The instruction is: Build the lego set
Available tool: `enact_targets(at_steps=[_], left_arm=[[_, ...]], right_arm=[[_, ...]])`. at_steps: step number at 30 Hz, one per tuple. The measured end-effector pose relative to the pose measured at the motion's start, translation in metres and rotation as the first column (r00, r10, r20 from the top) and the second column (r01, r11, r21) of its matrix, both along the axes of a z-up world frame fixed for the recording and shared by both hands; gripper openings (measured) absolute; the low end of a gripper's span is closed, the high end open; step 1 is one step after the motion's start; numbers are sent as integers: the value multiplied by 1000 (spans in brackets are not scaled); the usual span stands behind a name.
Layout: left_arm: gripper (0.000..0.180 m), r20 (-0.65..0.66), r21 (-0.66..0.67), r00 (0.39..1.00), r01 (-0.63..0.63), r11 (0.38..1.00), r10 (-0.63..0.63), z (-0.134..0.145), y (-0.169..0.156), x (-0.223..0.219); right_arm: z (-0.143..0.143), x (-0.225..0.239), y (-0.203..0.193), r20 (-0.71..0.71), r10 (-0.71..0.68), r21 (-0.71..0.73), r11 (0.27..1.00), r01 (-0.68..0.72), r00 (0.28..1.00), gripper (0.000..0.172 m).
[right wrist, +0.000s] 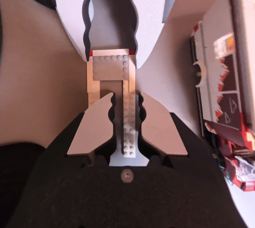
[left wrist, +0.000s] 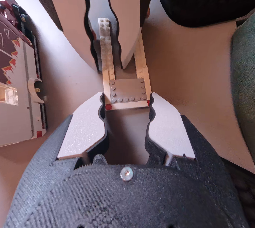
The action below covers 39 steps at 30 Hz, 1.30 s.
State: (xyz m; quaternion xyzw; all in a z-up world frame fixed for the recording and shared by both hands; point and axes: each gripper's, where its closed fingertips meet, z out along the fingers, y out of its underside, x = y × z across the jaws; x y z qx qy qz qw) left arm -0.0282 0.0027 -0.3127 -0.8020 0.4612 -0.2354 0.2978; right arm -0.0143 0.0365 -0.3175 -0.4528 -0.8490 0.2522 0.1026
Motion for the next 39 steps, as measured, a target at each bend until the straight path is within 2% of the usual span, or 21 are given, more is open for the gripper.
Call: enact_targets(at_steps=[3, 5, 7, 9, 12, 15, 17, 18, 20, 22, 26, 30, 39], left_arm=[[61, 5, 13, 1000, 14, 1000, -14, 1, -2, 0], [61, 21, 18, 1000, 11, 1000, -11, 3, -2, -1], [63, 91, 5, 996, -19, 1000, 18, 10, 0, -2], [64, 180, -21, 980, -80, 997, 82, 19, 7, -6], [60, 301, -104, 939, -142, 984, 167, 29, 13, -11], [37, 393, -108, 903, -145, 984, 176, 44, 15, -8], [15, 383, -58, 912, -134, 989, 146, 49, 14, -5], [9, 354, -3, 927, -131, 991, 123, 49, 14, -5], [9, 275, 123, 960, -100, 987, 63, 48, 12, -2], [9, 210, 222, 978, -64, 973, 17, 49, 9, 2], [9, 133, 330, 991, -27, 944, -18, 52, 7, 11], [9, 83, 391, 996, -19, 920, -15, 54, 7, 13], [9, 24, 416, 999, 11, 909, -23, 50, 3, 10]], right_arm=[[0, -7, -4, -3, 16, 17, 1000, -16, 1000, 15], [0, -8, -3, -4, 25, 32, 999, -25, 1000, 15], [2, -10, -4, -38, 32, 62, 998, -29, 999, 15], [10, -11, -3, -110, 41, 130, 991, -27, 993, 15], [36, -17, 0, -301, 68, 298, 954, 26, 951, 16], [64, -20, 2, -483, 136, 485, 864, 135, 865, 16], [73, -16, 0, -538, 202, 581, 793, 186, 819, 16], [75, -14, -4, -556, 214, 591, 781, 201, 803, 15], [73, -8, -9, -552, 190, 557, 808, 191, 812, 18], [75, -4, -14, -543, 120, 453, 875, 170, 831, 23], [75, -3, -25, -446, 9, 236, 966, 108, 895, 27], [70, -8, -30, -378, -8, 191, 978, 87, 926, 10], [66, -9, -35, -351, 4, 215, 974, 76, 936, 7]])
